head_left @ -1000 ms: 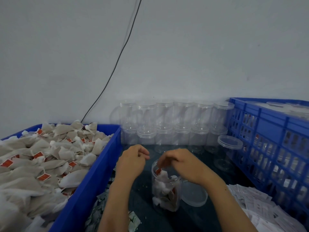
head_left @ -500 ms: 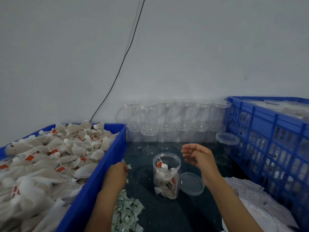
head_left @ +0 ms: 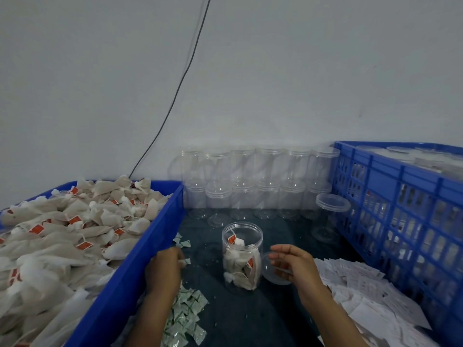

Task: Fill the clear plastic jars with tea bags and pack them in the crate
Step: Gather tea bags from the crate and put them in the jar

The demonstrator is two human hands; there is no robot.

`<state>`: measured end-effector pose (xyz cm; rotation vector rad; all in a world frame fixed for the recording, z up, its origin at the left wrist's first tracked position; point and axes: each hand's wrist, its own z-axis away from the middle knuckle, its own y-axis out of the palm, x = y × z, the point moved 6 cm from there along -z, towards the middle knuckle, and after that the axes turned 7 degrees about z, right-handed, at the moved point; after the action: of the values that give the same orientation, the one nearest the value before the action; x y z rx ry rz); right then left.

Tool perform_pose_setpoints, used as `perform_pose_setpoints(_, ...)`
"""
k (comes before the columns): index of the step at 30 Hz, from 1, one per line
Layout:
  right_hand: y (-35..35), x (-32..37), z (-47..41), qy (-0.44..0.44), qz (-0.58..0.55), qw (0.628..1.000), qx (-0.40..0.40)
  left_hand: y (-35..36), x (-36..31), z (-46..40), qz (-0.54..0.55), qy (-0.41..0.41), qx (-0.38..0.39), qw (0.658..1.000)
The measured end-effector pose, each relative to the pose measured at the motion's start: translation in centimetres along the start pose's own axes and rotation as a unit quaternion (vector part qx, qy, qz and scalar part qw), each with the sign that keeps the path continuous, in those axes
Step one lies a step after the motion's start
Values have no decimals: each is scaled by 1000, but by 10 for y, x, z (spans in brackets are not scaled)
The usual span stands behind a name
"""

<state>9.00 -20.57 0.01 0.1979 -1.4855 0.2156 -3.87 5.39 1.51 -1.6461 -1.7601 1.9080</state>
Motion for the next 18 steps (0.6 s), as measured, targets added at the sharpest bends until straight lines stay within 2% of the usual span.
perform_pose_setpoints(4,-2,2,1,-6,9,1000,-3,-32,-38,12,173,95,-127,972)
perform_pose_setpoints(7,2,1,3,-12,13,1000,6,-41,-82,19,213,154,-116,958)
perform_pose_setpoints(9,4,-1,4,-11,15,1000,11,-36,-107,17,184,173,-80,964)
perform_pose_setpoints(12,4,-1,3,-11,16,1000,6,-18,-131,12,83,183,-24,979)
perform_pose_setpoints(15,3,-1,3,-10,9,1000,4,-7,-138,7,20,198,-9,980)
perform_pose_setpoints(18,3,-2,3,-10,12,1000,5,-2,-137,3,9,206,-5,979)
